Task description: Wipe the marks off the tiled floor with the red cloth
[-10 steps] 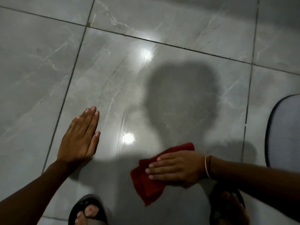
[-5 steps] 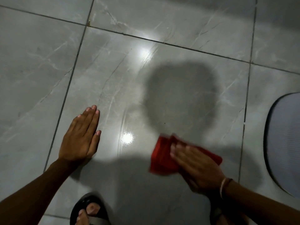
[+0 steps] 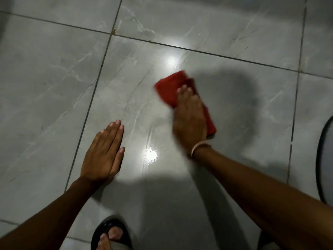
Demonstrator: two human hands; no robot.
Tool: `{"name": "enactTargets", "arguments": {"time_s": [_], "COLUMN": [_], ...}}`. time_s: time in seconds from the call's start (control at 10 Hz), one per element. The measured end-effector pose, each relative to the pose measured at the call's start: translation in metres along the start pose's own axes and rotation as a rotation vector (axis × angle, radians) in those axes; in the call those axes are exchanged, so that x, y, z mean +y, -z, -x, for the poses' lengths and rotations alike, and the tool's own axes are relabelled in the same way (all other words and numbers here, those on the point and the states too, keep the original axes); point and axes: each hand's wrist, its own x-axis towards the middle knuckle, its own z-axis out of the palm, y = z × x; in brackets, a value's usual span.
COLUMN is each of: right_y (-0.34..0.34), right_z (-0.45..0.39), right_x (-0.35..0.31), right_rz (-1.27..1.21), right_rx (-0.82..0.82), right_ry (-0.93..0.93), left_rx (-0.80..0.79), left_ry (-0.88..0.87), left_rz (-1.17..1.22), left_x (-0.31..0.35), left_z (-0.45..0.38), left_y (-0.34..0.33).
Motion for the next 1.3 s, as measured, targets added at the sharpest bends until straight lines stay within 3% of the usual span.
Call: {"name": "enactTargets", "arguments": {"time_s": [0.1, 0.2, 0.3, 0.4, 0.5, 0.6, 0.8, 1.0, 1.1, 1.2, 1.3], "right_y": [0.018, 0.049, 0.089, 0.156, 0.241, 0.338, 0.475, 0.448, 0.401, 0.396, 0.45], "right_z": [0.07, 0.091, 0.08, 0.054, 0.032, 0.025, 0.049, 0.126, 0.156, 0.159, 0.127], "right_x": [-0.002, 0.015, 0.032, 0.047, 0.058, 0.078, 0.167, 0.244, 0.263, 0.263, 0.252], "right_rz": [0.004, -0.023, -0.135, -0.393, -0.504, -0.532, -0.268, -0.111, -0.066, -0.07, -0.129], "right_rx": [-0.221, -0.372, -0.415, -0.36, -0.033, 0.277, 0.573, 0.399, 0.184, 0.178, 0.217], "right_ry": [0.5, 0.586, 0.302, -0.094, -0.369, -0.427, -0.513, -0.654, -0.656, -0.641, -0.694], "left_rx": [-0.04, -0.147, -0.238, -0.218, -0.147, -0.065, 0.049, -0.107, -0.273, -0.278, -0.233], "left_ry": [0.001, 0.026, 0.049, 0.045, -0.048, -0.228, -0.559, -0.639, -0.608, -0.587, -0.52], "left_rz": [0.008, -0.037, -0.082, -0.052, 0.002, -0.033, -0.029, 0.045, 0.11, 0.181, 0.168], "left_x": [0.003, 0.013, 0.035, 0.071, 0.123, 0.194, 0.375, 0.541, 0.559, 0.537, 0.499], "left_z": [-0.002, -0.004, -0.015, -0.051, -0.102, -0.158, -0.222, -0.198, -0.177, -0.174, -0.19], "left_y": [0.006, 0.024, 0.066, 0.127, 0.198, 0.278, 0.356, 0.286, 0.238, 0.227, 0.276]}}
